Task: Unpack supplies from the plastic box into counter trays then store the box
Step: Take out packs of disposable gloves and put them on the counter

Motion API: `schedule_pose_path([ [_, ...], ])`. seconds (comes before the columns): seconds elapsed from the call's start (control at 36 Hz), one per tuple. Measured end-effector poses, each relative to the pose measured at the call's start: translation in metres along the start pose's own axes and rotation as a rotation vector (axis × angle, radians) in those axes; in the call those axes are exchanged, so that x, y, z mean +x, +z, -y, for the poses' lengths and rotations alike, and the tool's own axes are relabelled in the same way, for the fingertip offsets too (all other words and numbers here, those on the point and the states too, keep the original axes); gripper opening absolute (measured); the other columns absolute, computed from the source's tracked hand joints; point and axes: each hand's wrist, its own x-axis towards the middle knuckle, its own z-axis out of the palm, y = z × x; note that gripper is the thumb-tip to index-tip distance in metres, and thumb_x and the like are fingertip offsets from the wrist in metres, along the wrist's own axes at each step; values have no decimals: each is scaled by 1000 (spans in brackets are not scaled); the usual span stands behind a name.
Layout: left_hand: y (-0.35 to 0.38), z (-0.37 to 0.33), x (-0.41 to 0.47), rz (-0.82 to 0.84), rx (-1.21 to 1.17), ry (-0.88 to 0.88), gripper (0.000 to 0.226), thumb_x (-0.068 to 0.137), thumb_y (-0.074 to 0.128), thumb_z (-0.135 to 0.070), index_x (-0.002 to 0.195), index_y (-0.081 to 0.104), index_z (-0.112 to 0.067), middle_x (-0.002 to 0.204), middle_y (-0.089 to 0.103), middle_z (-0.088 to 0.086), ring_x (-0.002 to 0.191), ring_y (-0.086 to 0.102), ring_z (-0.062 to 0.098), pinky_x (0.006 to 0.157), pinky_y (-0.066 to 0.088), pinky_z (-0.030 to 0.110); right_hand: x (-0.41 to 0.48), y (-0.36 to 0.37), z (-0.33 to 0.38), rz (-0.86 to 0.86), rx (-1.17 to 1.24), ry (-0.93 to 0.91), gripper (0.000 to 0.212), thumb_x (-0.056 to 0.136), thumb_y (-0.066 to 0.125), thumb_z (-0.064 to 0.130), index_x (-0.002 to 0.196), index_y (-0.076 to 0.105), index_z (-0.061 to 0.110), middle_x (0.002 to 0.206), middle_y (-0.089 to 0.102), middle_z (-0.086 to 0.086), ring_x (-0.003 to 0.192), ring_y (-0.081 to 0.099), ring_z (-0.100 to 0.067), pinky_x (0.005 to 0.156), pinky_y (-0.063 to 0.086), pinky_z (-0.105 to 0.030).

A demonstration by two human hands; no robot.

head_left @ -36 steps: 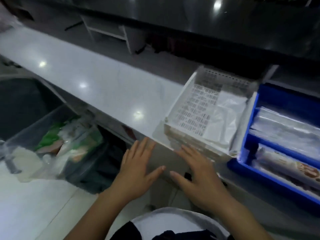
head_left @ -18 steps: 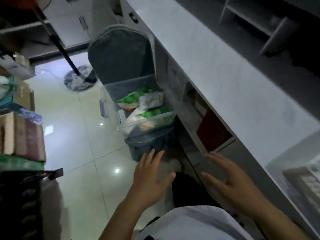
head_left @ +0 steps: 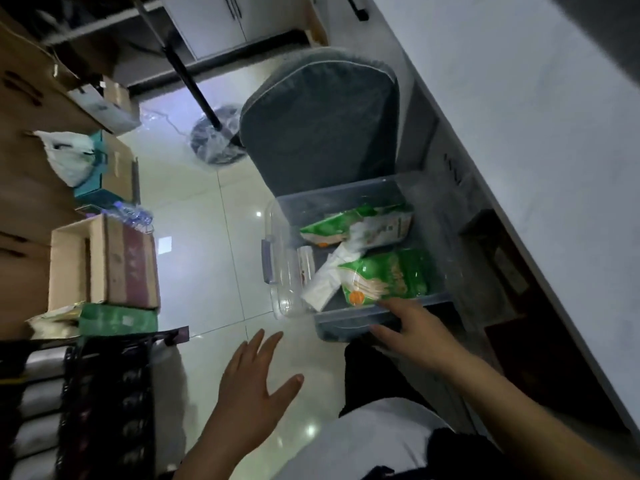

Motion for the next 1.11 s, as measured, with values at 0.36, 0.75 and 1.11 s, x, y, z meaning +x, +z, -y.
schedule_pose_path([
  [0.36, -28, -54, 199, 227, 106, 95, 68, 88, 67, -40, 147, 39, -20, 153, 41, 8, 141, 35, 23, 111, 28, 33, 107, 14, -28, 152, -68, 243, 52, 85, 54, 53, 134, 53, 34, 139, 56, 0, 129, 48, -24, 106, 38, -45],
  [0.75, 22, -55, 395, 181, 373, 128, 80, 92, 58, -42, 156, 17, -17, 162, 19, 14, 147, 22, 36, 117, 26, 50, 79, 61, -17, -94, 211, 559, 59, 90, 58, 43, 144, 44, 26, 151, 44, -1, 137, 40, -21, 111, 35, -41],
  [1.11, 44, -35, 451, 21, 210, 324, 28, 96, 56, -22, 123, 60, -16, 120, 67, 10, 107, 62, 30, 86, 51, 37, 90, 97, 75, -400, 627, 817, 50, 90, 64, 36, 137, 53, 27, 137, 53, 11, 127, 48, -9, 102, 37, -26],
])
